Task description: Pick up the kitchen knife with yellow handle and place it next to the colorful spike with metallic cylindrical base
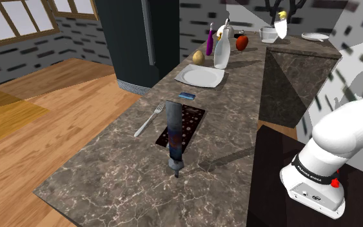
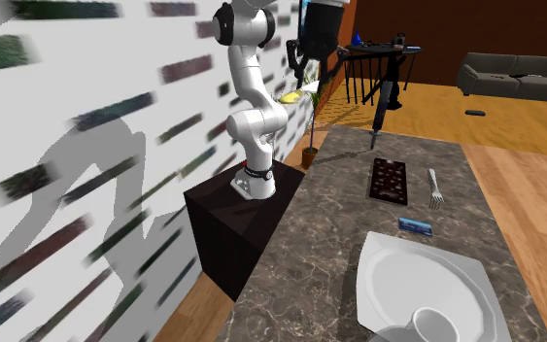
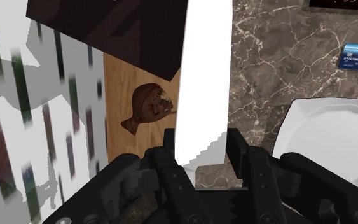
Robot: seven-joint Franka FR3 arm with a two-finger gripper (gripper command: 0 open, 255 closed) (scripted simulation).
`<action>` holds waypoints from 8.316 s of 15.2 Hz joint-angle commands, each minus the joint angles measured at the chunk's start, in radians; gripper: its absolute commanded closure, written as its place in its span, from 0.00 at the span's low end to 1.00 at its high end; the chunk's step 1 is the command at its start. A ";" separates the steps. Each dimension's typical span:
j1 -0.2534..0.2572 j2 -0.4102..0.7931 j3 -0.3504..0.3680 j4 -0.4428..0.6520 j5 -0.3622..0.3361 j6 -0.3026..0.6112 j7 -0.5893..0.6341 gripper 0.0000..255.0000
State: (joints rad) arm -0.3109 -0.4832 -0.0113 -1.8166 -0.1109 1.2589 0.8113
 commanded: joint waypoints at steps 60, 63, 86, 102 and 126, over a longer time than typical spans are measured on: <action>0.128 -0.282 0.813 -0.296 0.617 0.145 0.832 1.00; 0.133 -0.293 0.826 -0.338 0.630 0.178 0.826 1.00; 0.147 -0.307 0.979 -0.605 0.741 0.454 0.790 1.00; 0.101 -0.238 1.155 -0.730 0.833 0.675 0.769 1.00; 0.116 -0.270 1.057 -0.647 0.773 0.548 0.783 0.00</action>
State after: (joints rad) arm -0.1947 -0.7528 1.0458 -2.4637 0.6619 1.8071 1.5945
